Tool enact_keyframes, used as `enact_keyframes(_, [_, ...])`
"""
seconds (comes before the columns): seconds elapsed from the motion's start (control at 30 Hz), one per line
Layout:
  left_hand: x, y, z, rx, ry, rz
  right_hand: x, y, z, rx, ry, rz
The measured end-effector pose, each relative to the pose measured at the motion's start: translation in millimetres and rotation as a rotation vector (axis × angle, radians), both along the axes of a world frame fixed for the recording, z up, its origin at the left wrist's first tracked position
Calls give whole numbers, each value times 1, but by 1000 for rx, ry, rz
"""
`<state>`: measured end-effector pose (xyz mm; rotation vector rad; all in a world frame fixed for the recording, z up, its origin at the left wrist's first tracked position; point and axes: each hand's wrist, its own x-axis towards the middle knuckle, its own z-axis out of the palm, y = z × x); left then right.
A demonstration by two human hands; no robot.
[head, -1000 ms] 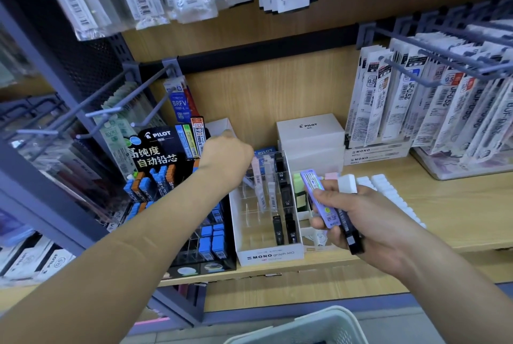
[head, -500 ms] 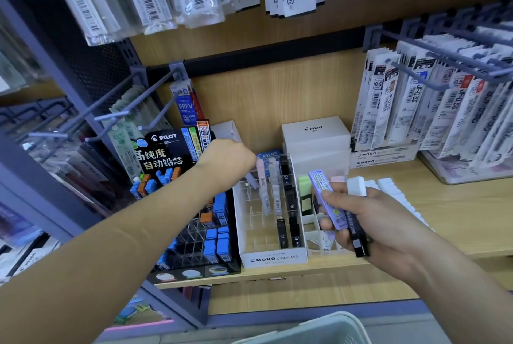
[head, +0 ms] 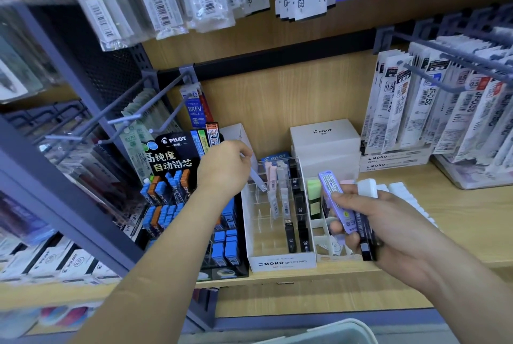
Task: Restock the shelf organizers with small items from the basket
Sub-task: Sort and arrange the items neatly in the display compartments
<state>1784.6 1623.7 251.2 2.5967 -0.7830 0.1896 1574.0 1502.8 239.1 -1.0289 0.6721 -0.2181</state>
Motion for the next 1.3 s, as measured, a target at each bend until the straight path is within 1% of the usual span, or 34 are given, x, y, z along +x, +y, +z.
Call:
enact_keyframes(0.07, [-2,3,0,68,-38,-20,1,2,2,4,-17,-4])
enact_keyframes(0.1, [-6,4,1,27,-6,-45,1,4,3,-6,-20,2])
enact_keyframes(0.13, [-14,6,3,-86,92,-68,3,6,4,-18,-19,9])
enact_keyframes(0.17, [-25,8,7,-244,256,-87,5,8,5,-22,-17,13])
enact_keyframes(0.2, [-39,10,11,-399,466,-112,8,11,5,-13,-18,21])
enact_keyframes(0.23, [-54,13,16,-523,694,-143,12,16,7,-3,-24,36])
enact_keyframes(0.27, [-71,15,17,-605,900,-175,16,22,9,4,-36,69])
enact_keyframes(0.3, [-89,19,17,-678,1062,-198,20,30,11,12,-52,100])
enact_keyframes(0.33, [-106,21,13,-759,1164,-183,25,40,12,25,-73,118])
enact_keyframes(0.37, [-120,22,8,-865,1224,-120,31,52,12,43,-88,108])
enact_keyframes(0.43, [-139,22,-7,-1084,1253,96,41,76,7,65,-85,32])
enact_keyframes(0.47, [-142,24,-10,-1143,1260,174,45,86,3,48,-71,-5])
enact_keyframes(0.5, [-140,26,-12,-1145,1282,204,46,91,0,23,-52,-34])
enact_keyframes(0.53, [-135,29,-13,-1111,1288,180,49,92,-4,-5,-36,-47])
enact_keyframes(0.6, [-123,38,-15,-1022,1230,73,50,87,-7,-34,-2,-2])
enact_keyframes(0.73, [-108,49,-17,-865,1173,-57,47,78,-6,47,69,192])
enact_keyframes(0.83, [-99,52,-18,-728,1141,-143,48,70,-7,57,101,353])
enact_keyframes(0.9, [-95,53,-17,-702,1105,-181,52,65,-7,69,91,432])
enact_keyframes(1.0, [-96,56,-14,-771,1014,-198,60,62,-5,80,103,405])
enact_keyframes(1.03, [-95,58,-13,-783,964,-204,64,62,-2,11,125,401])
enact_keyframes(1.07, [-92,61,-11,-787,907,-212,70,60,1,-156,164,396])
enact_keyframes(1.1, [-86,66,-9,-786,857,-221,78,57,4,-409,204,366])
enact_keyframes(1.13, [-81,72,-5,-783,828,-230,88,50,8,-688,199,294])
enact_keyframes(1.17, [-76,77,-3,-768,817,-233,100,41,13,-957,158,211])
enact_keyframes(1.2, [-72,82,-1,-739,819,-237,114,32,17,-1183,125,165])
enact_keyframes(1.23, [-70,85,-2,-701,825,-234,128,24,20,-1354,121,171])
enact_keyframes(1.3, [-67,88,-4,-642,829,-227,156,14,18,-1583,187,299])
